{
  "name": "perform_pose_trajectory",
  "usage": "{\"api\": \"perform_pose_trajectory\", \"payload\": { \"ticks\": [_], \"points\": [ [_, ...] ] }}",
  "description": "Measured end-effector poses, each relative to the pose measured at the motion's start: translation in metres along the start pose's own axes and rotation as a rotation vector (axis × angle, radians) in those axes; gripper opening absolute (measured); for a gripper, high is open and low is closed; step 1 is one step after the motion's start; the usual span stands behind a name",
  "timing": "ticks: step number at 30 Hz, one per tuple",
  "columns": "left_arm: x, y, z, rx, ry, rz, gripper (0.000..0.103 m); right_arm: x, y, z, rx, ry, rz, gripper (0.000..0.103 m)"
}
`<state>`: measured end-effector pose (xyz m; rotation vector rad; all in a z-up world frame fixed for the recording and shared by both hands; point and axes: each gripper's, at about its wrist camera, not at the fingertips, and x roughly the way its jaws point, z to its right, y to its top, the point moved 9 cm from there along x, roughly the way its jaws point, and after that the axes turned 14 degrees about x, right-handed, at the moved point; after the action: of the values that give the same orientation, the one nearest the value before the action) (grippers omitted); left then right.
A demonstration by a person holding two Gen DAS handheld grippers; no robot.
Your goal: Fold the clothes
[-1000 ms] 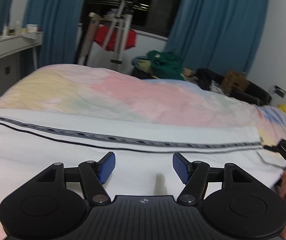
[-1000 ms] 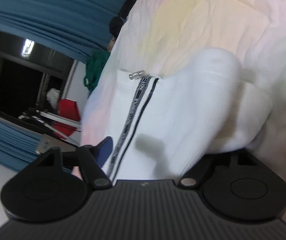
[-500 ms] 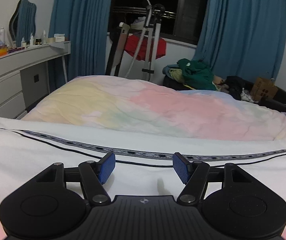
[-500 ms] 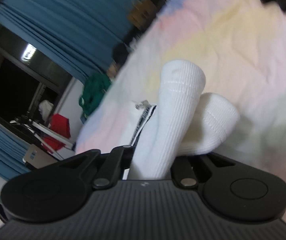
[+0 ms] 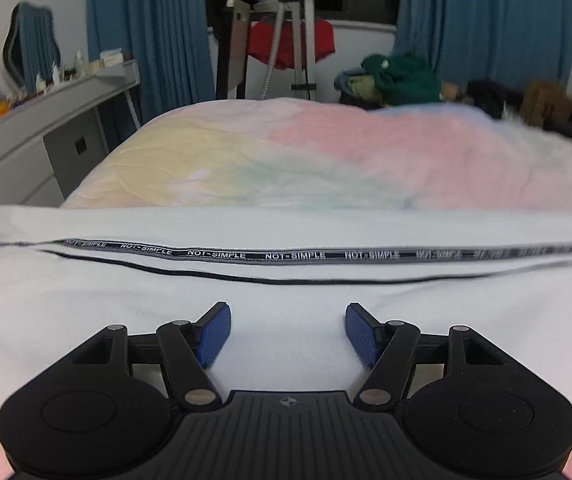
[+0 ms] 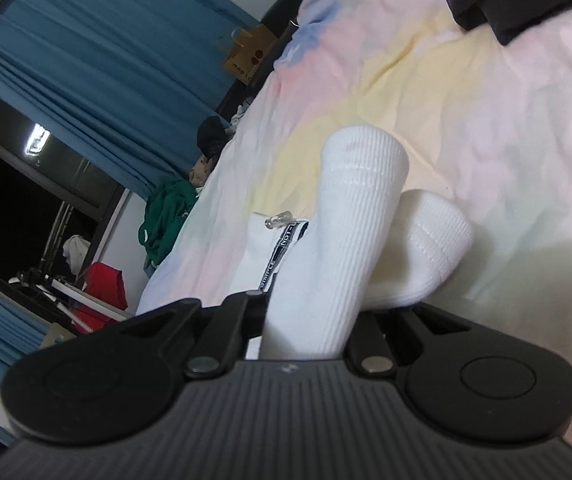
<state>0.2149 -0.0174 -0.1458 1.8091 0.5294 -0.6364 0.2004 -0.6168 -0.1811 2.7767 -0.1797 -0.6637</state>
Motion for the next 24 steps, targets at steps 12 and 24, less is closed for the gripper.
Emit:
{"api": "perform_pose_trajectory", "payload": {
  "ticks": [12,24],
  "points": [
    [0.001,0.000,-0.008,-0.030,-0.011,-0.006,0.067,-0.057,-0.051,-0.105,-0.592,0.068,0.226,0.013],
    [-0.074,0.036,-0.052,-0.192,-0.069,0.216,0.067,-0.141,-0.300,-0.176,-1.336,0.405,0.121,0.012]
  ]
}}
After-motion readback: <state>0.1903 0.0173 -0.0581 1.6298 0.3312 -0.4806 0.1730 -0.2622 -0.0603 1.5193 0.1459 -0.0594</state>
